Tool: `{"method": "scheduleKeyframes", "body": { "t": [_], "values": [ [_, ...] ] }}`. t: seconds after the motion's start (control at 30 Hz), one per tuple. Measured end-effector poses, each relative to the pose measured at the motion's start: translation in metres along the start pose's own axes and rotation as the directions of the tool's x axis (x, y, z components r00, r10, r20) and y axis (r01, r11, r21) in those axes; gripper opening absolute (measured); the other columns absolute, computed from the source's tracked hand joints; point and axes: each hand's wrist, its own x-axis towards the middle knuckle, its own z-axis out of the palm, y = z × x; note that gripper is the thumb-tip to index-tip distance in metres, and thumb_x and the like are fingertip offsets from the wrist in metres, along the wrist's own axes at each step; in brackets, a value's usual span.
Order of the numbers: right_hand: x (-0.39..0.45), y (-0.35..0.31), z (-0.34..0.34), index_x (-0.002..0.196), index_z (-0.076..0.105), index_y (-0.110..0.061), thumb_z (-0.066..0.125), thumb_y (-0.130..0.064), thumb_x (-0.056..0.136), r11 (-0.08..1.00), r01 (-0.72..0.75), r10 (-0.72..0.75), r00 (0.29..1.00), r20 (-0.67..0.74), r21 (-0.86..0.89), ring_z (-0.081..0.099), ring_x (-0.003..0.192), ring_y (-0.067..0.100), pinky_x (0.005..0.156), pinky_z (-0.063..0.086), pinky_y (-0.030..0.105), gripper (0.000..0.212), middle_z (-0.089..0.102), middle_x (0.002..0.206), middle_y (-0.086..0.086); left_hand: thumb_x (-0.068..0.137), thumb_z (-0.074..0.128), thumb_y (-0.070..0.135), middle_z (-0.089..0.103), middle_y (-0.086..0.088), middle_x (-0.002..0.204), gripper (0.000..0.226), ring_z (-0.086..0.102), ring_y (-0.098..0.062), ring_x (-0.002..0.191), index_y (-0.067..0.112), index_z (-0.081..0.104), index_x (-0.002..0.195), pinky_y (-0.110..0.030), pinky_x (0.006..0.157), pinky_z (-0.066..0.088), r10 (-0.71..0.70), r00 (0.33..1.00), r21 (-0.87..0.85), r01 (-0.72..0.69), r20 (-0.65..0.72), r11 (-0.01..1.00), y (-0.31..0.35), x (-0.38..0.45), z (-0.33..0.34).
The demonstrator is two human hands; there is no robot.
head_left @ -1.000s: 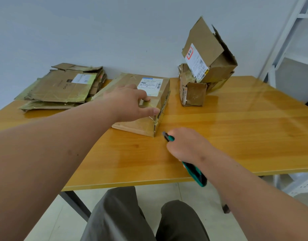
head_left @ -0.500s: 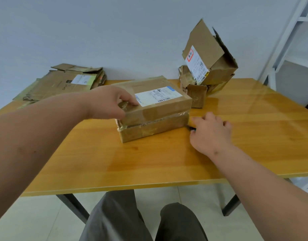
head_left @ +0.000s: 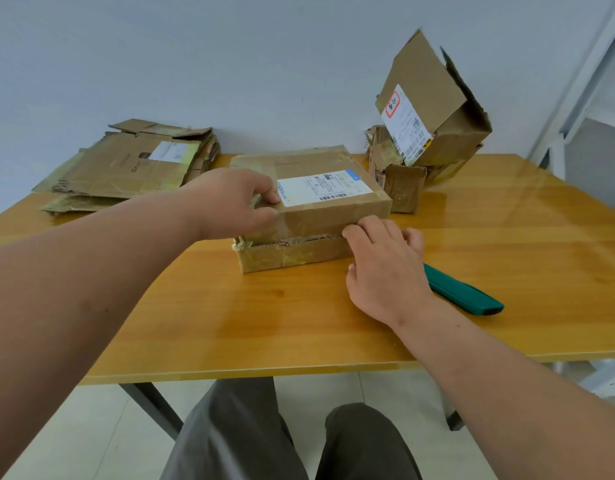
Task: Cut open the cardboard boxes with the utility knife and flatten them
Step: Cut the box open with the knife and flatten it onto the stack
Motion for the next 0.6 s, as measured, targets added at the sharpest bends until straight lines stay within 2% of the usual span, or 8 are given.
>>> {"method": "scheduleKeyframes", "body": {
  "t": [0.1,0.2,0.27,0.33,0.4,0.47,0.53,0.6],
  "values": [
    [-0.001,-0.002,0.000,0.105,0.059,-0.025,0.065,-0.014,0.079,1.000,-0.027,0.026,0.999,0.032,0.007,0.050,0.099,0.019,0.093,0.033,0.042,0.029,0.050,0.103,-0.004,0.091,0.057,0.046,0.064,0.009,0.113,0.028,0.059,-0.012,0.084,0.035,0.062,0.116,-0.033,0.075,0.053,-0.007,1.000,0.038,0.007,-0.010,0.999,-0.001,0.001,0.001],
    [-0.017,0.002,0.008,0.097,0.060,-0.027,0.059,-0.021,0.085,0.999,-0.005,0.001,0.994,0.106,0.038,0.052,0.096,0.016,0.091,0.028,0.040,0.014,0.049,0.100,-0.007,0.092,0.055,0.047,0.064,0.008,0.105,0.025,0.055,-0.005,0.078,0.036,0.061,0.114,-0.024,0.064,0.046,-0.013,1.000,0.037,0.014,-0.022,0.999,0.000,0.000,0.003],
    [-0.019,0.005,0.008,0.092,0.061,-0.029,0.056,-0.028,0.084,0.997,-0.028,0.019,0.992,0.123,0.074,0.053,0.092,0.013,0.088,0.022,0.038,0.009,0.053,0.096,-0.011,0.091,0.054,0.048,0.064,0.007,0.104,0.027,0.056,-0.007,0.078,0.035,0.061,0.114,-0.025,0.065,0.047,-0.006,0.999,0.041,0.007,-0.036,0.999,-0.001,0.000,0.006],
    [-0.014,0.009,0.004,0.086,0.059,-0.032,0.052,-0.032,0.084,0.987,-0.087,0.064,0.984,0.166,0.136,0.053,0.086,0.010,0.086,0.018,0.036,0.007,0.056,0.087,-0.013,0.085,0.057,0.057,0.064,0.008,0.103,0.039,0.057,-0.012,0.082,0.033,0.058,0.115,-0.029,0.070,0.049,0.016,0.999,0.079,-0.013,-0.032,0.997,0.000,0.000,0.009],
    [-0.009,0.014,0.000,0.093,0.055,-0.032,0.051,-0.029,0.087,0.958,-0.170,0.124,0.972,0.200,0.232,0.055,0.083,0.009,0.089,0.018,0.035,0.008,0.060,0.080,-0.014,0.071,0.056,0.075,0.060,0.011,0.103,0.063,0.057,-0.014,0.087,0.032,0.053,0.117,-0.034,0.076,0.051,0.057,0.998,0.219,-0.050,-0.025,0.974,0.004,0.000,0.012],
    [-0.008,0.019,-0.001,0.104,0.051,-0.030,0.053,-0.027,0.090,0.925,-0.244,0.175,0.954,0.243,0.292,0.057,0.083,0.008,0.097,0.023,0.036,0.015,0.062,0.077,-0.014,0.059,0.050,0.087,0.058,0.009,0.111,0.084,0.055,-0.017,0.102,0.030,0.047,0.120,-0.040,0.090,0.046,0.118,0.992,0.436,-0.085,-0.049,0.896,0.008,0.000,0.019],
    [-0.009,0.021,0.000,0.103,0.047,-0.031,0.056,-0.025,0.090,0.889,-0.310,0.228,0.937,0.263,0.336,0.055,0.083,0.006,0.100,0.027,0.037,0.017,0.060,0.080,-0.014,0.054,0.051,0.090,0.054,0.004,0.124,0.097,0.048,-0.020,0.117,0.025,0.043,0.125,-0.044,0.100,0.038,0.179,0.981,0.591,-0.103,-0.071,0.800,0.010,-0.003,0.029],
    [-0.011,0.020,0.000,0.099,0.046,-0.031,0.060,-0.022,0.087,0.874,-0.339,0.265,0.933,0.243,0.349,0.054,0.085,0.007,0.099,0.032,0.037,0.020,0.055,0.084,-0.014,0.055,0.057,0.086,0.051,0.000,0.129,0.097,0.047,-0.023,0.120,0.021,0.040,0.126,-0.043,0.100,0.037,0.220,0.971,0.658,-0.107,-0.091,0.745,0.009,-0.007,0.039]
  ]
}}
